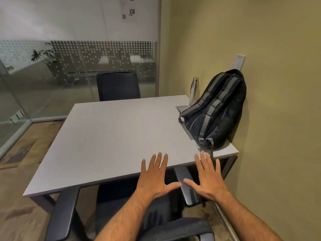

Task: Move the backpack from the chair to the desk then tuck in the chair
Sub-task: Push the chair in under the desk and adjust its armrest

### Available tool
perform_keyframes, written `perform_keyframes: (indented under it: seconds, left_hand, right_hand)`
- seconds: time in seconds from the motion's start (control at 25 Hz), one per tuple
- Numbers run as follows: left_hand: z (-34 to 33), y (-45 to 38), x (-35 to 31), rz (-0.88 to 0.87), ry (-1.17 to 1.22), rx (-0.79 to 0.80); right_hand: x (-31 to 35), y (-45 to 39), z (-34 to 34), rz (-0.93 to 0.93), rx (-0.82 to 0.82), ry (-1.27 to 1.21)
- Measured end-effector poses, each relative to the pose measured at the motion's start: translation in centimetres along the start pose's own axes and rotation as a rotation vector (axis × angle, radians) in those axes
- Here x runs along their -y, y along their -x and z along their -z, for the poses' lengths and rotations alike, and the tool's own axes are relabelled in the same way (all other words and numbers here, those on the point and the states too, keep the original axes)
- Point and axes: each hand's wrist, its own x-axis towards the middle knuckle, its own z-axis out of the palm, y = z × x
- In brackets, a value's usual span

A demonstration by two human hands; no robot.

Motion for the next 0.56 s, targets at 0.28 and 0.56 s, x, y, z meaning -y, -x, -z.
perform_keyframes:
  seconds: [0.28, 0.56]
  left_hand:
    - [-6.4, -5.6, 0.1, 0.036, 0.056, 0.099]
    - [-12.7, -10.3, -1.5, 0.219, 0.318, 0.296]
  right_hand:
    - [-2.5, -2.5, -5.0, -0.103, 0.101, 0.006]
    - [-4.9, -7.1, -11.1, -0.201, 0.302, -0.225]
